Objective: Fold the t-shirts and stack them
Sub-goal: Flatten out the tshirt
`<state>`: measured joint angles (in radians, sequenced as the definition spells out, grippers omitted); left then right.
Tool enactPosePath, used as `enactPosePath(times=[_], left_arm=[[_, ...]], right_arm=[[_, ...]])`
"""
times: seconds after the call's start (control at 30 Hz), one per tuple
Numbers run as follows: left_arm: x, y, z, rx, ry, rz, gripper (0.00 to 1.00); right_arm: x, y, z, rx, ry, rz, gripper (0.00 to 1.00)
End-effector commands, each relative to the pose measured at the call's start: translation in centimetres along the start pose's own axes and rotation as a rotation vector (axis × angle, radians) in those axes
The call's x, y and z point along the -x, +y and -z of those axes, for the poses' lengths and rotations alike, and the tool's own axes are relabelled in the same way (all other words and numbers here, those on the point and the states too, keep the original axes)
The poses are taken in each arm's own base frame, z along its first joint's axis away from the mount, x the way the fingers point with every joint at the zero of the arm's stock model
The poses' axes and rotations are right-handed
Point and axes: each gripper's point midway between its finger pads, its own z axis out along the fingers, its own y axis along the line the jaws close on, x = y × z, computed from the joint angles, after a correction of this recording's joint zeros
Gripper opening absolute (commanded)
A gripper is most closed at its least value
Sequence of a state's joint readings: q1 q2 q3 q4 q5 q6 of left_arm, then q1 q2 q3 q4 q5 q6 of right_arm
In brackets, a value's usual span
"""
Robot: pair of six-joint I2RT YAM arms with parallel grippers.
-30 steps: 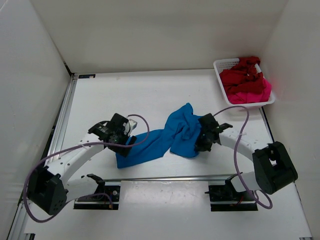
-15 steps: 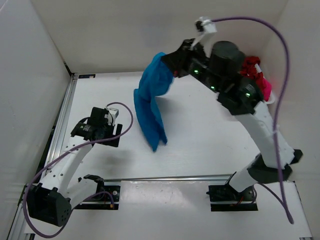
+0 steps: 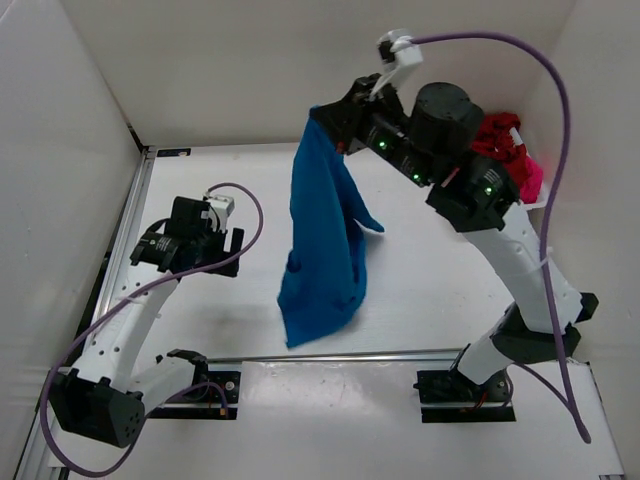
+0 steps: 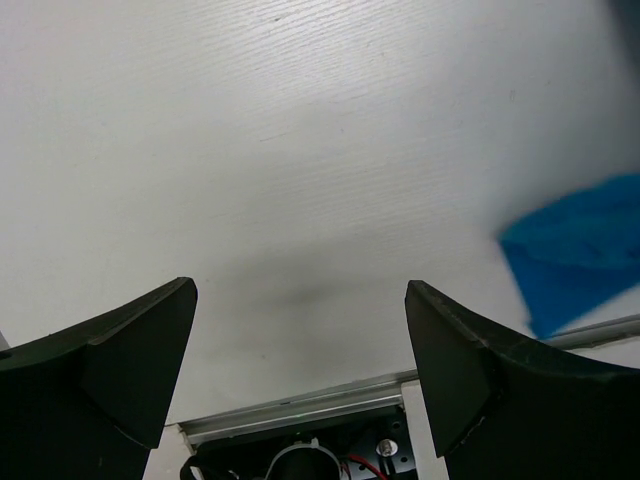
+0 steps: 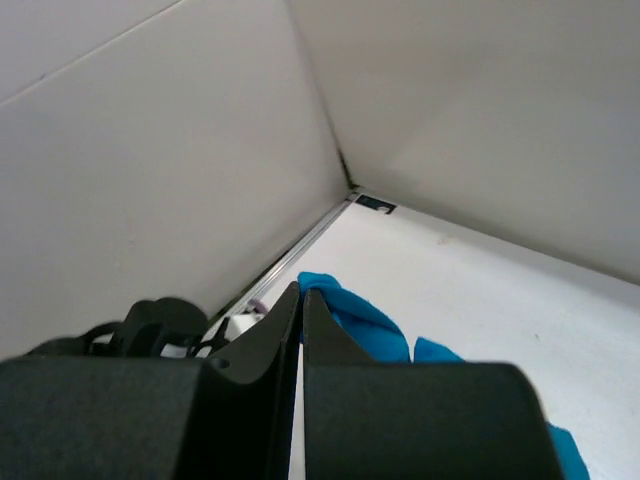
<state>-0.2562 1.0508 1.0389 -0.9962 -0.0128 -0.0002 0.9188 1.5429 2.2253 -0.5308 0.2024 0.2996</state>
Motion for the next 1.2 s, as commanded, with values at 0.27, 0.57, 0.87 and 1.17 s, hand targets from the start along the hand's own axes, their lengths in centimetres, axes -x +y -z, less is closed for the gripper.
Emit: enactPosePath(times=[0.27, 0.57, 0.87, 1.17], left_arm=[[1.7, 0.9, -0.4, 0.013, -0.014, 0.032, 0.96], [4.4, 5.0, 0.1, 0.118, -0.078, 0.132, 0.98], [5.3, 4.0, 1.0, 0.06, -0.085, 0.131, 0.98], [-2.3, -8.2, -2.5, -0.187, 0.212, -0.261, 1.0]], right_arm=[[7.0, 8.7, 0.4, 0.225, -0.302, 0.138, 0.0], [0.4, -13.5, -5.0, -0.671, -0.094, 0.241, 0.0], [-4.3, -21.4, 1.6, -0.891, 0.138, 0.159, 0.0], [-15.5, -15.8, -0.4, -0.692, 0.419, 0.09, 0.0]])
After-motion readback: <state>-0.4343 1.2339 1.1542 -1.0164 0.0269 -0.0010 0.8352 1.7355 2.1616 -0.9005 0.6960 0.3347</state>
